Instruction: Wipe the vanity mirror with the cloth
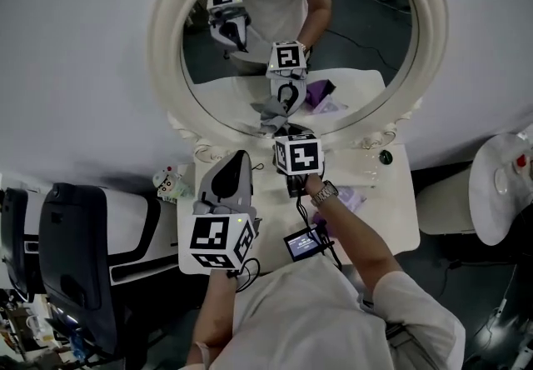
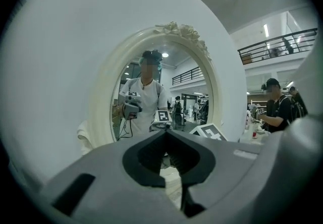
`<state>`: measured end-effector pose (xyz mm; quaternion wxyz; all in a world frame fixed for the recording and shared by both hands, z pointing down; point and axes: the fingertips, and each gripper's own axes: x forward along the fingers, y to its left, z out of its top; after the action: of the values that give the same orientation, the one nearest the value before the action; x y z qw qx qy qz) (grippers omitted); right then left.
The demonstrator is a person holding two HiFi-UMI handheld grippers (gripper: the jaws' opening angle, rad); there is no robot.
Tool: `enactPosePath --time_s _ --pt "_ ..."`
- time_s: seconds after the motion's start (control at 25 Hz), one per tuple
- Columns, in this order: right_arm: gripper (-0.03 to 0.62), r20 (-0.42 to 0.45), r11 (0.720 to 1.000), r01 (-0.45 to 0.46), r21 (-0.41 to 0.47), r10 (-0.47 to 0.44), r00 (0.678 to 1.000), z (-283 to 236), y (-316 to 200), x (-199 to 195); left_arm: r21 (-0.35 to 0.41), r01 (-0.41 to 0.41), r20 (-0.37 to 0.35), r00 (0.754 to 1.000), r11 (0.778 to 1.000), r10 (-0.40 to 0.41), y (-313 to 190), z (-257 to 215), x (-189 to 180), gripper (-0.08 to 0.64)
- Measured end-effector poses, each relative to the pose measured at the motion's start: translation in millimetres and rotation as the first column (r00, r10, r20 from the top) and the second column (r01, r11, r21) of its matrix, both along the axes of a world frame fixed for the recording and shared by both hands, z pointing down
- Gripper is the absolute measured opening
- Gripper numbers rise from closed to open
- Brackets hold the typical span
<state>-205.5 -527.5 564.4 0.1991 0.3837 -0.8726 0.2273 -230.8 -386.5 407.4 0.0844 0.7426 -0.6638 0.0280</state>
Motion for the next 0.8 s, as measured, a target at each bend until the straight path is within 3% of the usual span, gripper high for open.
enactPosePath --time_s 0.48,0.8 --pt "0.067 -0.068 0.982 -0.185 0.035 0.187 0.98 2 -48 142 0.0 -0.147 -0.025 0.989 0.989 0.147 -37 8 87 0.0" --pt "0.067 -0.095 0.965 -0.26 0.045 0.263 0.96 5 -66 189 -0.007 -0.167 -0.027 0.986 0.986 0.166 -45 10 101 0.0"
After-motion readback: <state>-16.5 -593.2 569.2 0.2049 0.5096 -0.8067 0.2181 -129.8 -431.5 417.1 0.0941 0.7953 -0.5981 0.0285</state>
